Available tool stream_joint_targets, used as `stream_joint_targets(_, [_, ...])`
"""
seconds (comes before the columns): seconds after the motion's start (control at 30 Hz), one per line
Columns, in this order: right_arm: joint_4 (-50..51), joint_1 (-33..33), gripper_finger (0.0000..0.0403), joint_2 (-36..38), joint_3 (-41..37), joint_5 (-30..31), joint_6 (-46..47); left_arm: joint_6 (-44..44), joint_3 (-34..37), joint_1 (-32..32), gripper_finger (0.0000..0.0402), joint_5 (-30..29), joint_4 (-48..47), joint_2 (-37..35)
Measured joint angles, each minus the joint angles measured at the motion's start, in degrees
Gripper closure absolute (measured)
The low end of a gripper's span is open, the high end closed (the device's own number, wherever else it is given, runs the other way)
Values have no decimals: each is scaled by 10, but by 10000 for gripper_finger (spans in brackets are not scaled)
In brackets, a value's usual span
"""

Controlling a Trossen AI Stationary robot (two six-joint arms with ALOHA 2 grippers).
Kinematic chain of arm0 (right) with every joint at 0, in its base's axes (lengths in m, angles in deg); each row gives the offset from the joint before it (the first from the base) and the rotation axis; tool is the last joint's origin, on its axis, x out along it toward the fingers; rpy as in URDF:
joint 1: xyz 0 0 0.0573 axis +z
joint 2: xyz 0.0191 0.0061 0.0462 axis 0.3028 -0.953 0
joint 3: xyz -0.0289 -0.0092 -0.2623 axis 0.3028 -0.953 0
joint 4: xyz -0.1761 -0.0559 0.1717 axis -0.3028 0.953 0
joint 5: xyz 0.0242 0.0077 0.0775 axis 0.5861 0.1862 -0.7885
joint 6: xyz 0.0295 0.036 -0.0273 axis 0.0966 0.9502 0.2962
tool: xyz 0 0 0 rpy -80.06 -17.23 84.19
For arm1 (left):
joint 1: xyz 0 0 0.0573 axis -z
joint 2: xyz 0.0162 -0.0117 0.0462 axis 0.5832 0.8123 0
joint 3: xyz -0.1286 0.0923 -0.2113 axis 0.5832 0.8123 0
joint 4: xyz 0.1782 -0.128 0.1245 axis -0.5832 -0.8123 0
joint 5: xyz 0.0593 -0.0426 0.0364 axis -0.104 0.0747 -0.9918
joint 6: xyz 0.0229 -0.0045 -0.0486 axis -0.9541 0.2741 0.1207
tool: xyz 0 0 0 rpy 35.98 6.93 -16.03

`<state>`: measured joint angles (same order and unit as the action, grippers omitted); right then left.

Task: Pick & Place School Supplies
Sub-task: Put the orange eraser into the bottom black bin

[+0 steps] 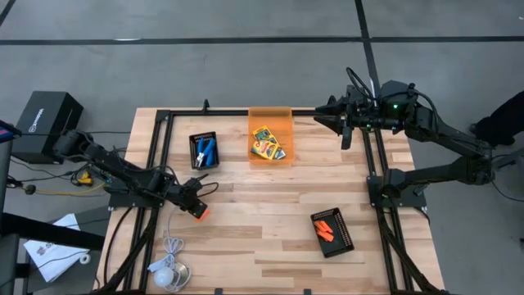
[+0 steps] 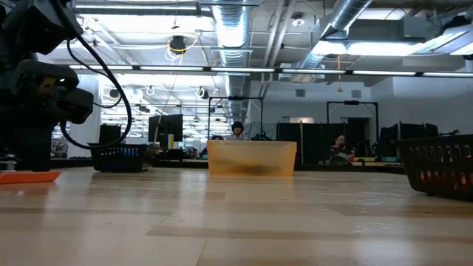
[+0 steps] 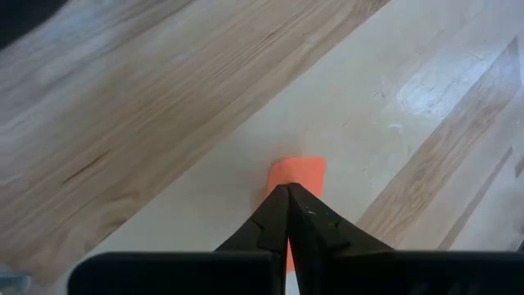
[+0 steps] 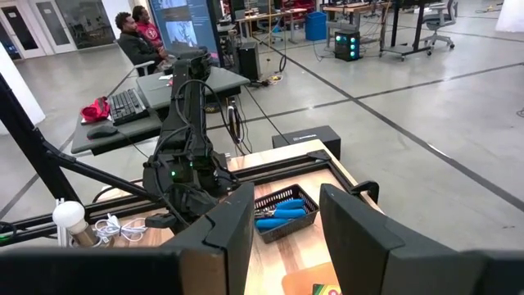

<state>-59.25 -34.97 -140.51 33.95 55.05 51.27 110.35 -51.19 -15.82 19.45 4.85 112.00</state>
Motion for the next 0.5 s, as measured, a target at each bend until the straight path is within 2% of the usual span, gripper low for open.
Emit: stream_joint_targets(0.5, [0,0,271,0,0,0,0,-15,-1,0,401,6,-23,-2])
